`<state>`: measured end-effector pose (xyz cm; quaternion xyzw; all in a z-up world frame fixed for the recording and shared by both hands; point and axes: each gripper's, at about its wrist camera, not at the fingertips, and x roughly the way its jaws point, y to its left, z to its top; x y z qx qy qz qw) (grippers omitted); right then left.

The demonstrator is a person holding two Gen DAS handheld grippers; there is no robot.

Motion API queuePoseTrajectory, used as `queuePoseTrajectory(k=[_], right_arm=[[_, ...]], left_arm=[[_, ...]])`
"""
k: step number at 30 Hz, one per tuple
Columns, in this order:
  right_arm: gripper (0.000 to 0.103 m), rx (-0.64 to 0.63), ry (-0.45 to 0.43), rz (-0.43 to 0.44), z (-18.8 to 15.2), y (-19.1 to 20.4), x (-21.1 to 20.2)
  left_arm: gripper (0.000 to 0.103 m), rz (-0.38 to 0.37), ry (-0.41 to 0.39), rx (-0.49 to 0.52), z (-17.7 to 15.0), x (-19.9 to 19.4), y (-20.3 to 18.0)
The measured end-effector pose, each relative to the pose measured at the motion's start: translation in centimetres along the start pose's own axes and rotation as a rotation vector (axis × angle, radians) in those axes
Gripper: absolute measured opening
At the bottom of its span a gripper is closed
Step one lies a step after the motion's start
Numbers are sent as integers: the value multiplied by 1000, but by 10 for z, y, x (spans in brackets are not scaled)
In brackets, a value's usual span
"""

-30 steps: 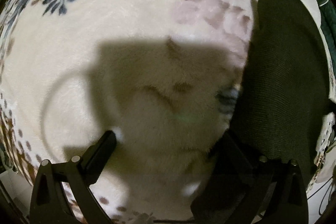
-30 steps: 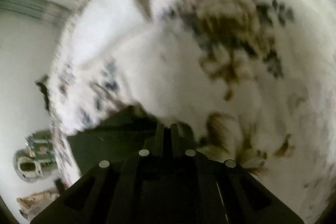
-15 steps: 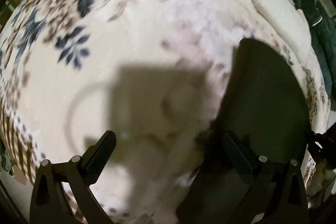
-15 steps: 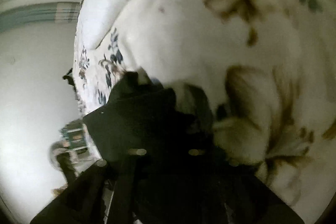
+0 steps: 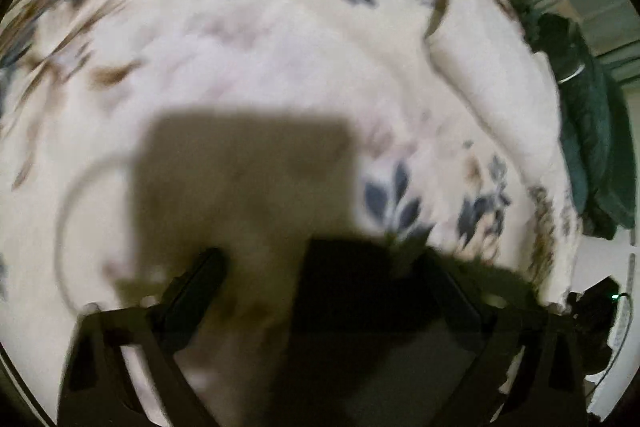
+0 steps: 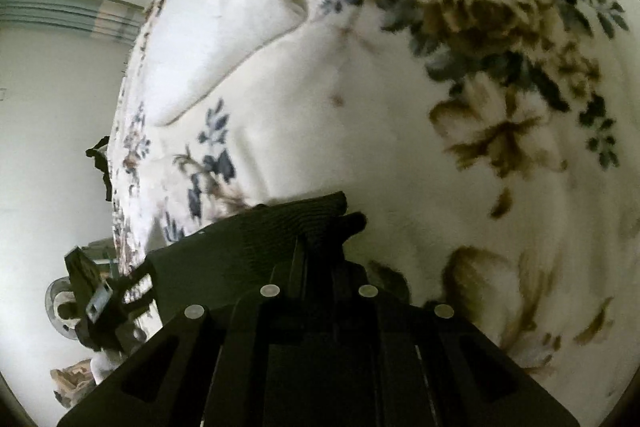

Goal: Fold small clothes

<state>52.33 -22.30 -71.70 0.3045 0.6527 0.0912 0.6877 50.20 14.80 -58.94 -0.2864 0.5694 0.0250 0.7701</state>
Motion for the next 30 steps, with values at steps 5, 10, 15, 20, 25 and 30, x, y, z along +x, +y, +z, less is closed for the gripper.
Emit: queuePoseTrajectory(k=[5,10,15,20,25,30], right_arm=[[44,141,126,43,-9,-25,-13],[68,217,208,68,-61,-52,-40],[68,415,327,94,-120,-94,-12],[11,373,150,147,-140,-71,-40],[6,387,191,46,-168,-75,-54],[43,516,214,86,-183,-97,-59]], left_arm=[[21,-47,44,-3,10,7,-2],[49,-5,12,42,-12,-37,-6],[75,16,28,-6,-61,-61,18],[75,40,95,-77,-105,-61,38],[75,52,117,-63,-126,-64,39],[75,35,111,-90,-127,-67,41]])
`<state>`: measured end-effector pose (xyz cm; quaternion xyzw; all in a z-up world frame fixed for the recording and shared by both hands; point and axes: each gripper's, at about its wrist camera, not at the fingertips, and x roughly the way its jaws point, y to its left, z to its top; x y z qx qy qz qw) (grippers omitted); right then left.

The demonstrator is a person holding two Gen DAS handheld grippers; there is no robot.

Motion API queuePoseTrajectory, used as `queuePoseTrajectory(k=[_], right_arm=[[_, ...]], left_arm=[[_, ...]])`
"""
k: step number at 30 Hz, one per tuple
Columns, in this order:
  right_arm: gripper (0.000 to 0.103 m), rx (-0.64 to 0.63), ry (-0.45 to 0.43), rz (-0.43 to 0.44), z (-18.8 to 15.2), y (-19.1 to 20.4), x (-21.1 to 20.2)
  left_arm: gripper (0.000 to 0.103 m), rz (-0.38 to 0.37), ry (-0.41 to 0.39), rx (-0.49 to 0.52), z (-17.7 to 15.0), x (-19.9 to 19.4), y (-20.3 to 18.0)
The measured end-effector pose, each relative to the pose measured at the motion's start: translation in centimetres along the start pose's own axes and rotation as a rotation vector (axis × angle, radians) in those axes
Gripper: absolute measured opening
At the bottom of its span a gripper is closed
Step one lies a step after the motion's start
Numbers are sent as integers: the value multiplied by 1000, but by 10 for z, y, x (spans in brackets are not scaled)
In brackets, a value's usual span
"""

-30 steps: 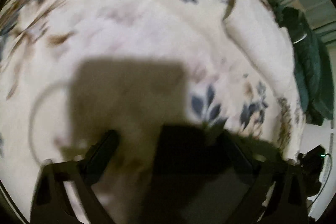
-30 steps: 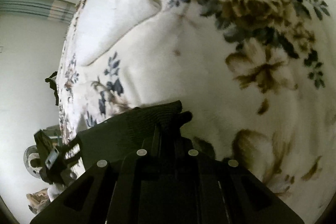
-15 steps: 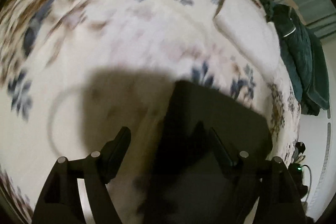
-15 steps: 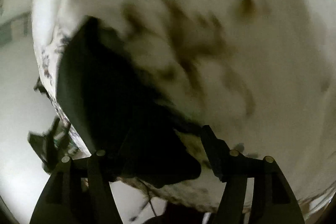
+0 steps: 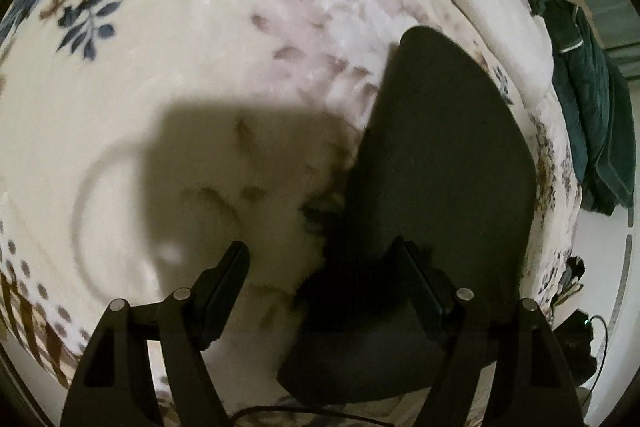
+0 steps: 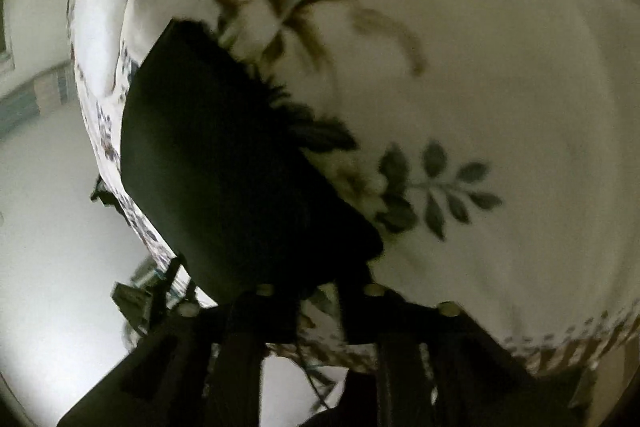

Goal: Fold small clothes

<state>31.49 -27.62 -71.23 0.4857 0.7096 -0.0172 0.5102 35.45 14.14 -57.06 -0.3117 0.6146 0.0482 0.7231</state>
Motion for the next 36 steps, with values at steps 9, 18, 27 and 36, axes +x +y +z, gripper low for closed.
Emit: queuePoseTrajectory(k=[9,18,27,36], right_arm=[[35,220,29,259,-5,-26,57],[20,-260,-113,184,-9,-7,40],[60,-295,-150,91,22,14,-17],[61,-274,-49,293,123,92,66]], left_arm=[[75,-26,-3,-50,-1,-1,10],[75,-72,-3,-28,-8,0,10],[75,-101,-24,2,14,1,-1],[75,-172,-16,42,80,46,-32]])
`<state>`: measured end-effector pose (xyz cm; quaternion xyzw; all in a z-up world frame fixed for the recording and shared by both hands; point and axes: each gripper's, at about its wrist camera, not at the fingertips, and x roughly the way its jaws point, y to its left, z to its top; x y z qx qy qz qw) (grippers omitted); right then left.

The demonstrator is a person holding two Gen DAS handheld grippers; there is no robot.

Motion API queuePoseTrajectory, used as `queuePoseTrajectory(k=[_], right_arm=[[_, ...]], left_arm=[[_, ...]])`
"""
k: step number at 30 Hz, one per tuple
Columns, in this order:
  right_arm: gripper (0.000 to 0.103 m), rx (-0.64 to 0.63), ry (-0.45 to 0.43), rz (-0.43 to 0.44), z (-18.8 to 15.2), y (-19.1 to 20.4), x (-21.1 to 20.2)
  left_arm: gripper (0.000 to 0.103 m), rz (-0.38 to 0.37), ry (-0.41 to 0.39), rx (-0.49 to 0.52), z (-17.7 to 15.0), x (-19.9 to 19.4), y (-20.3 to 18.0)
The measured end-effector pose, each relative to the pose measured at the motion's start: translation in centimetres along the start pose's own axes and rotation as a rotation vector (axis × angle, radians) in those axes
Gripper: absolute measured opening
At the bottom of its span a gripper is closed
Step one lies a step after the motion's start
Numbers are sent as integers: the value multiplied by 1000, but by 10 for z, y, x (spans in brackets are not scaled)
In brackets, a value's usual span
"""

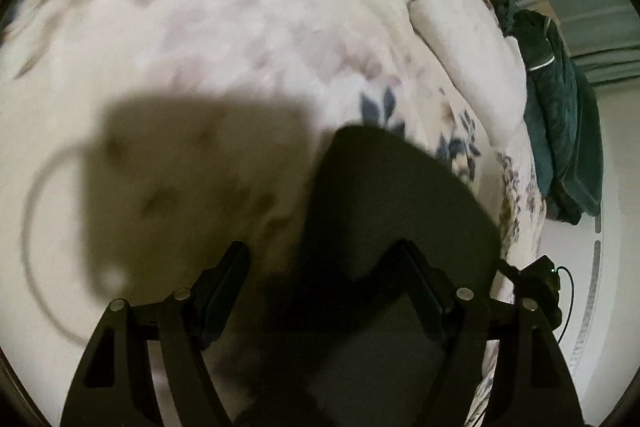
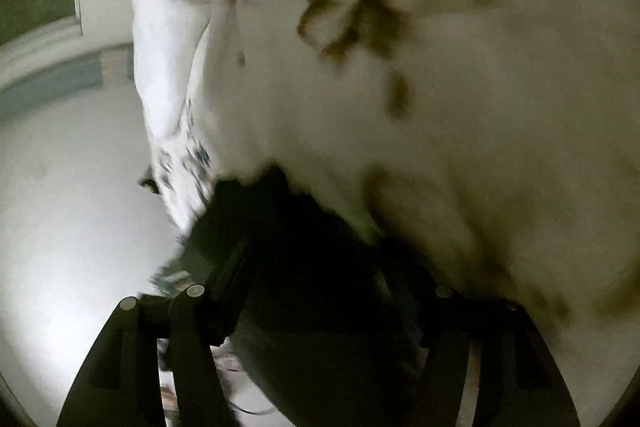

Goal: Fold small clothes

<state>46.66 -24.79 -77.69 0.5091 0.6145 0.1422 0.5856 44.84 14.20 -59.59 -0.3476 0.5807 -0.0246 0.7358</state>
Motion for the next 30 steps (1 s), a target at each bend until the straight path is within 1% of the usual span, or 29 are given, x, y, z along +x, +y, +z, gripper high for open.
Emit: queuePoseTrajectory(k=[1,2,3,4,7,8,9,11,12,13,14,15,16,17,18,20,22,24,25,27,29,30], right_arm=[[46,-25,-18,31,3,8,2],[9,-68,-19,26,2,18,5],[9,-88,-30,12,0,22,2],[9,-112,-67,-6,-2,28,-2],[8,-132,-160,-34,-3,38,-16],[8,-162,-169,-80,-3,44,-13],[8,-176,-151,-118,1,45,-11],[9,-178,-108,-177,13,40,3],[11,-154,-75,-168,19,35,6],[15,-119,-43,-134,22,21,0],[22,-65,-2,-86,26,12,-5],[33,-29,29,-40,28,7,-6],[42,-18,57,-12,29,2,-12],[59,-25,84,-2,28,-3,-18],[62,-34,124,6,25,-8,-19],[62,-32,247,6,16,-22,-13],[62,-59,341,1,4,-28,-4],[62,-80,384,9,-3,-28,4],[62,-79,403,25,-5,-28,9],[62,-78,433,58,-8,-25,22],[62,-91,475,104,-14,-18,35],[62,-104,494,107,-16,-13,42]], left_arm=[[75,-7,-5,0,3,1,-1],[75,-18,-12,1,7,3,-3],[75,-18,-14,2,8,3,-3],[75,-22,-16,2,10,4,-3],[75,-38,-21,-11,11,5,-1],[75,-43,-23,-10,10,4,-1],[75,-45,-26,-6,9,4,0],[75,-52,-26,-6,9,3,1],[75,-58,-23,-11,8,2,3],[75,-63,-18,-13,7,0,3],[75,-72,-9,-14,4,-3,5],[75,-88,-1,-13,2,-5,6],[75,-108,7,-6,-3,-9,8],[75,-121,16,5,-8,-12,11],[75,-139,33,17,-15,-15,15],[75,-178,68,21,-29,-14,24],[76,-217,88,3,-39,-11,32],[83,-262,84,-15,-43,-10,35],[85,-274,81,-17,-44,-10,34],[92,-292,86,-9,-41,-6,26],[92,-301,91,4,-39,0,18],[92,-303,98,20,-37,5,11]])
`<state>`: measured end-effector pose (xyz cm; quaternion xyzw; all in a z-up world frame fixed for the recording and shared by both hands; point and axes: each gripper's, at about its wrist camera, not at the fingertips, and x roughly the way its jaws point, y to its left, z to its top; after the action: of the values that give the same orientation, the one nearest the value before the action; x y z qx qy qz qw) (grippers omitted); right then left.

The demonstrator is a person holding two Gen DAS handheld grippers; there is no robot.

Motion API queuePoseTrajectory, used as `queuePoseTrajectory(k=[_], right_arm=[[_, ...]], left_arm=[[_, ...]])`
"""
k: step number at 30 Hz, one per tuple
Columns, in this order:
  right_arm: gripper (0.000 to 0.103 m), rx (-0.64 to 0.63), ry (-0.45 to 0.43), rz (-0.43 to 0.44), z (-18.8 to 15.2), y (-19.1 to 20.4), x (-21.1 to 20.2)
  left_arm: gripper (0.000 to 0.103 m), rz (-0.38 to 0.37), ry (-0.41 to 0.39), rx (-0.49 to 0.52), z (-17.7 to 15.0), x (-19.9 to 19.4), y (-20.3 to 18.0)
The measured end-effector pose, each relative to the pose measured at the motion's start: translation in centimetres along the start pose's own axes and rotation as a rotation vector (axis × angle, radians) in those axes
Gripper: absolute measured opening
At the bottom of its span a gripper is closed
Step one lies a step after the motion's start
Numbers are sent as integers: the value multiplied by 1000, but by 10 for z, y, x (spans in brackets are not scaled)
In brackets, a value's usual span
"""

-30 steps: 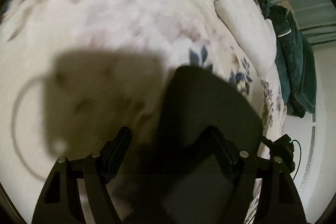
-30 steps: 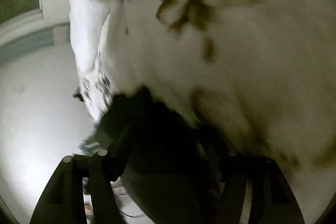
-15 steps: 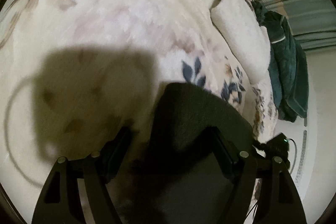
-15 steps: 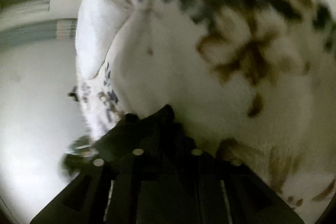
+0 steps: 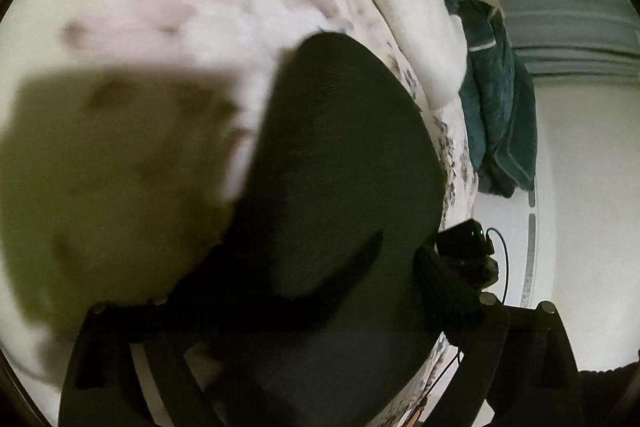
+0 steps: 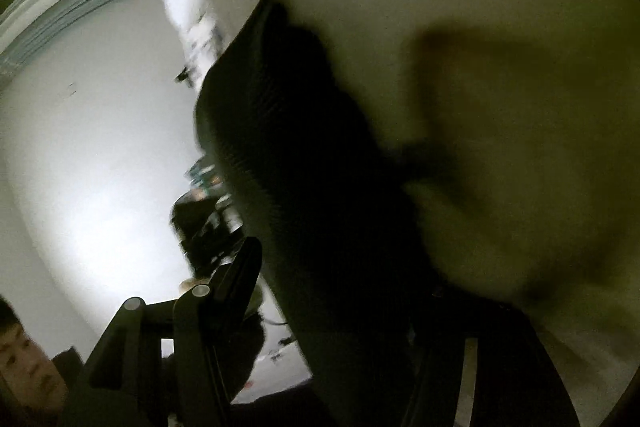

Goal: Fold small clothes

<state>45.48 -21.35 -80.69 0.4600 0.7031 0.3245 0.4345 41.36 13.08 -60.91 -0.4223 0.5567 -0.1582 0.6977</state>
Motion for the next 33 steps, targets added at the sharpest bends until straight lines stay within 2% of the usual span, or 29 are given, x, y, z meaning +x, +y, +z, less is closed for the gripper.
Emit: queuePoseTrajectory(k=[3,5,6,7,8,9,11,16,20,23,26,30,33], right_arm=[[63,-27,33,9,6,15,26],[62,-50,39,-25,7,24,39],[52,-66,30,-50,5,28,44],[42,-73,23,-83,5,30,50],[33,-78,11,-121,4,33,55],[30,-74,-14,-129,2,35,55],[24,-83,-48,-131,-7,43,50],[23,-85,-126,-129,-18,75,44],[23,-90,-200,-119,-8,105,29],[23,-110,-258,-109,13,138,13],[22,-137,-314,-107,45,175,-9],[22,-159,-376,-107,105,213,-45],[22,-159,-411,-118,165,231,-63]], left_arm=[[93,8,17,35,4,12,-10],[93,4,7,54,6,14,-17],[92,4,-2,63,5,12,-17],[86,1,-20,73,3,10,-20],[51,4,-36,82,2,7,-22],[22,51,-31,88,2,6,-24],[22,64,-36,93,4,-1,-31],[21,88,-5,131,18,-10,-55],[21,93,2,173,59,-13,-85],[21,84,-6,209,93,-12,-108],[21,71,-24,248,142,-6,-138],[21,64,-43,303,221,14,-171],[22,80,-49,325,284,39,-180]])
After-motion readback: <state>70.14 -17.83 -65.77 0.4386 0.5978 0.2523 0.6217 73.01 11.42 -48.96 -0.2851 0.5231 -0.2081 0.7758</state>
